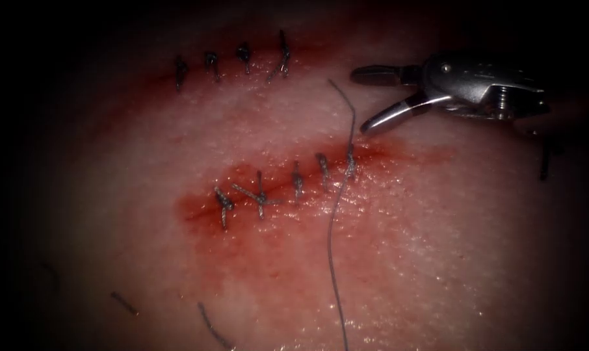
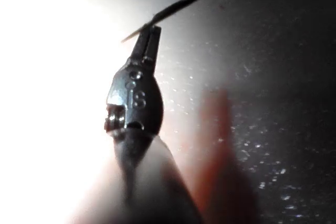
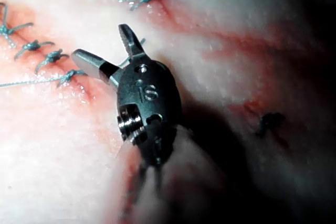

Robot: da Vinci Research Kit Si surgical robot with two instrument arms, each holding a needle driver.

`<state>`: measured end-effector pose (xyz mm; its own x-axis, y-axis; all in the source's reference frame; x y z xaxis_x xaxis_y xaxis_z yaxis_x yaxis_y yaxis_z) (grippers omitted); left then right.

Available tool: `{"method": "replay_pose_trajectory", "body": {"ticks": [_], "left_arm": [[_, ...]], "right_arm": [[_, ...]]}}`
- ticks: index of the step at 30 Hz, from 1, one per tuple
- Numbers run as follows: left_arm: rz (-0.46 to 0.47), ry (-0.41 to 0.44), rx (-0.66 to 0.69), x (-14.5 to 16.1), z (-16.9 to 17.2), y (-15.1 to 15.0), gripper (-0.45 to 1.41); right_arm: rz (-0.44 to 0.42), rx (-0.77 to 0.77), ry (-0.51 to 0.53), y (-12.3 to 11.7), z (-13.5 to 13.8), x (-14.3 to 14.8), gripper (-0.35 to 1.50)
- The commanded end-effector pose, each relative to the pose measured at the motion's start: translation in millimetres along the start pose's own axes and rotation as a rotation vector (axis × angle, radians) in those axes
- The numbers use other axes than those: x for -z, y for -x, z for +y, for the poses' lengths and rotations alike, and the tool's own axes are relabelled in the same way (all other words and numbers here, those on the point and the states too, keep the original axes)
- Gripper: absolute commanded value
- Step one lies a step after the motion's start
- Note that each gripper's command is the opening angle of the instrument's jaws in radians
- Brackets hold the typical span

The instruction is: Wound Closure

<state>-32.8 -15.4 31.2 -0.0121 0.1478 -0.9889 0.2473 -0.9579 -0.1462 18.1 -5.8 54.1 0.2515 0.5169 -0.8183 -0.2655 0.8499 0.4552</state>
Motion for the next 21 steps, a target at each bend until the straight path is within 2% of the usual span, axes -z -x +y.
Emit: {"method": "replay_pose_trajectory", "body": {"ticks": [1,4,5,11,15,21], "left_arm": [[-0.008,-0.016,-0.011,-0.5,-0.6,0.0,-0.45],[-0.021,-0.065,-0.069,0.1,-4.2,-1.3,-0.45],[-0.028,-0.091,-0.087,0.3,-6.3,-1.9,-0.45],[0.042,-0.143,-0.140,0.8,-11.3,-2.2,-0.45],[0.087,-0.210,-0.201,1.8,-15.2,-1.7,-0.45],[0.080,-0.320,-0.250,4.3,-19.2,-0.1,-0.45]], "right_arm": [[0.001,0.012,0.019,0.6,-0.7,0.1,1.28],[0.004,0.031,0.062,0.8,-1.7,0.7,1.28],[0.038,0.038,0.084,1.1,-2.7,0.7,1.26],[0.109,0.067,0.024,2.0,-5.8,-0.3,0.84],[0.163,0.077,-0.019,2.3,-8.0,-1.7,0.37],[0.180,0.078,-0.028,2.2,-9.1,-2.4,0.15]]}}
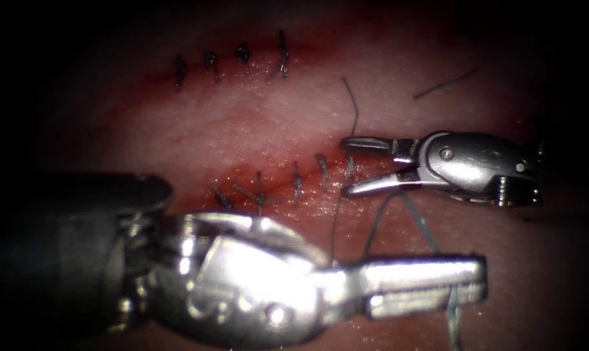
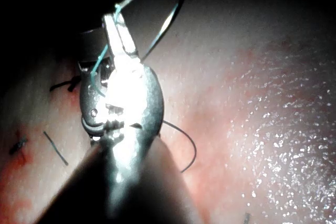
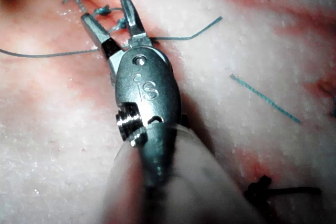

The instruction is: Wound Closure

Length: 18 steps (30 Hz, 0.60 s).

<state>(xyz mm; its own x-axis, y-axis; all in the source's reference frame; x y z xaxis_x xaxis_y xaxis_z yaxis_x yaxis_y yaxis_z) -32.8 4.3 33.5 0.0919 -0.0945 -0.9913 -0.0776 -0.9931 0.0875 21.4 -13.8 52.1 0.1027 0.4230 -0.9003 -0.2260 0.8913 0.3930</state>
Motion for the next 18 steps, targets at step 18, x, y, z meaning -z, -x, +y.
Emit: {"method": "replay_pose_trajectory", "body": {"ticks": [18], "left_arm": [[0.103,-0.084,0.098,2.2,-3.9,9.3,-0.45]], "right_arm": [[0.104,0.037,-0.056,2.4,-4.5,-7.9,-0.35]]}}
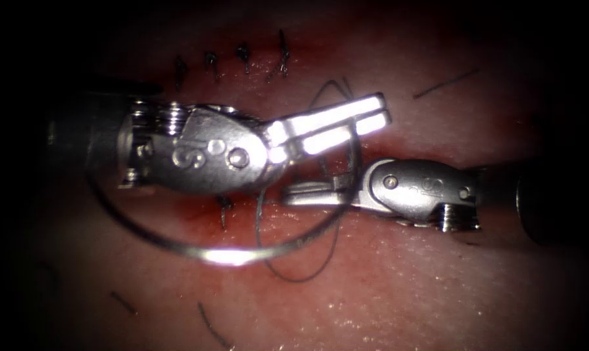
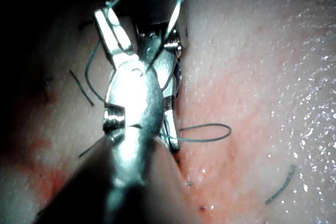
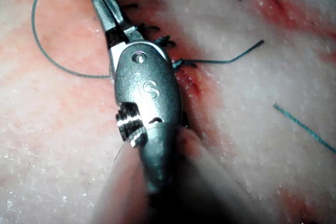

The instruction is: Wound Closure

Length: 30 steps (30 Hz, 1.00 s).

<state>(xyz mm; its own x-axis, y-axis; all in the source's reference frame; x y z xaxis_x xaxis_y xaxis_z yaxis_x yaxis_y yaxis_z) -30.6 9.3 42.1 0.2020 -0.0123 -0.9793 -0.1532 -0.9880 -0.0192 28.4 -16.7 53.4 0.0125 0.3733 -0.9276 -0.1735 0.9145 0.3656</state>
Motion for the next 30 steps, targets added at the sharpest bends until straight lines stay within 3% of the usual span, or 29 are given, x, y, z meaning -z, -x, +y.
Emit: {"method": "replay_pose_trajectory", "body": {"ticks": [1,9,13,22,30], "left_arm": [[0.013,0.012,0.017,-0.4,0.4,0.6,-0.45],[0.052,0.039,0.083,-0.6,-0.4,0.4,-0.45],[0.059,0.046,0.084,-0.1,-0.7,0.7,-0.45],[0.058,0.084,0.071,3.3,-1.7,3.5,-0.45],[0.036,0.118,0.098,7.4,-1.6,6.3,-0.45]], "right_arm": [[0.007,-0.002,-0.009,1.1,-1.3,-1.9,-0.35],[0.027,-0.021,-0.069,2.6,-4.7,-5.9,-0.35],[0.055,-0.042,-0.123,2.1,-5.9,-6.2,-0.35],[0.238,-0.145,-0.301,-1.7,-7.0,-5.8,-0.35],[0.358,-0.212,-0.338,-5.5,-6.9,-4.0,-0.35]]}}
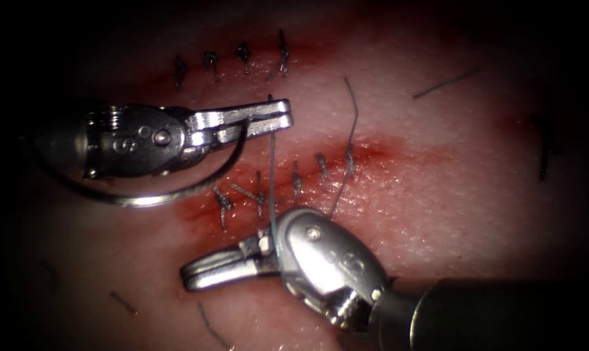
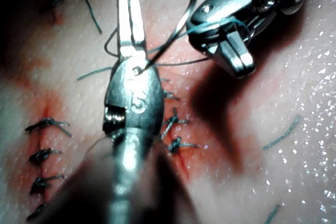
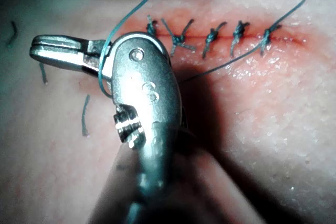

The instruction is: Wound Closure

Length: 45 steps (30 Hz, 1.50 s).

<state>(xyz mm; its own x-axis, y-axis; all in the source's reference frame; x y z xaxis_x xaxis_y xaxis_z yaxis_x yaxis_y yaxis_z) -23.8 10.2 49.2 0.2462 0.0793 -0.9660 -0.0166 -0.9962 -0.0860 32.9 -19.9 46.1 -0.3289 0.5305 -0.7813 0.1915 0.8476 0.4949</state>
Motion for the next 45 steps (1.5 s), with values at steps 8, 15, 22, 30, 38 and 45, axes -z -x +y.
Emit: {"method": "replay_pose_trajectory", "body": {"ticks": [8,15,22,30,38,45], "left_arm": [[-0.008,0.046,0.021,2.7,2.5,2.8,-0.45],[-0.025,0.068,0.044,3.9,4.9,5.0,-0.45],[-0.052,0.066,0.066,2.1,7.9,8.4,-0.45],[-0.048,0.074,0.079,-2.2,9.8,10.3,-0.45],[-0.032,0.087,0.090,-4.1,10.9,9.1,-0.45],[-0.034,0.088,0.106,-5.3,11.4,8.2,-0.45]], "right_arm": [[0.077,-0.011,0.158,-2.5,0.6,2.6,-0.35],[0.122,-0.012,0.292,-4.5,1.8,5.1,-0.35],[0.101,-0.007,0.331,-5.5,3.5,6.3,-0.05],[-0.137,-0.210,0.730,-5.3,4.3,7.3,-0.32],[-0.334,-0.287,0.999,-4.4,5.6,9.2,0.42],[-0.394,-0.392,1.140,-3.8,8.0,11.6,0.98]]}}
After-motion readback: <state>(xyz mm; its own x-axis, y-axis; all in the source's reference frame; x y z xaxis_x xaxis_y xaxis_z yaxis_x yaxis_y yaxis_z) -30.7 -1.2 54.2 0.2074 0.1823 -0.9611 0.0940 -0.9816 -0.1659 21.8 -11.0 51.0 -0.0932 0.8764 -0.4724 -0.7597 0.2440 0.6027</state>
